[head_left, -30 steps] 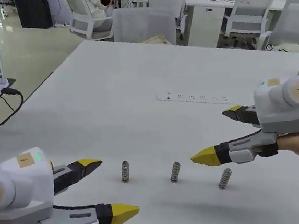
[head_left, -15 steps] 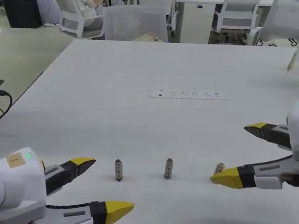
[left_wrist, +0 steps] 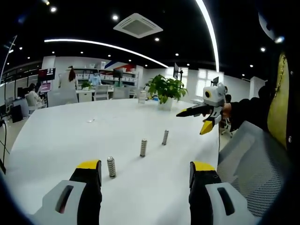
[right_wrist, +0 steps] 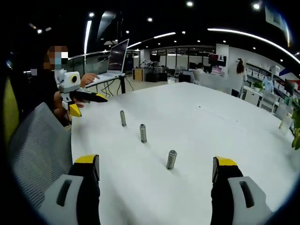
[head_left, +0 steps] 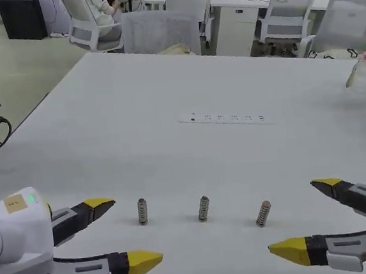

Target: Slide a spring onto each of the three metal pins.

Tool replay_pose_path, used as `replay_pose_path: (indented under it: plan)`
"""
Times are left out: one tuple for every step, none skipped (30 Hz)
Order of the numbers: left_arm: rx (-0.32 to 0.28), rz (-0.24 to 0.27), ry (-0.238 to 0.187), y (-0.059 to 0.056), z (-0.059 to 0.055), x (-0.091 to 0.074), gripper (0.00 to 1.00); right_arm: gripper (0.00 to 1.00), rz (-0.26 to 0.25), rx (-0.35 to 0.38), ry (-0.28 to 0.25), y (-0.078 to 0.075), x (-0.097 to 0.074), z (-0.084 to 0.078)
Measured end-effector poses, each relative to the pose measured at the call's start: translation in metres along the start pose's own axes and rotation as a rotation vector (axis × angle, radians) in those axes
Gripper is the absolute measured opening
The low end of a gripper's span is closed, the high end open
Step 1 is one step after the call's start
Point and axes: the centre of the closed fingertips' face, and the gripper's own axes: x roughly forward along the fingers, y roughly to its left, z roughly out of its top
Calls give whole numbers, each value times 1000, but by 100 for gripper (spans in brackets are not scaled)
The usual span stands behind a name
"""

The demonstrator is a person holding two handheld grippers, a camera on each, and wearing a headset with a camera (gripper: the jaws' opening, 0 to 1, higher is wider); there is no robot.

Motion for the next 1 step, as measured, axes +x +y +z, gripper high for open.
replay_pose_path:
  plan:
    - [-1, -1, 1, 0, -1, 0, 73, 99, -1, 1, 4, 0, 0, -4]
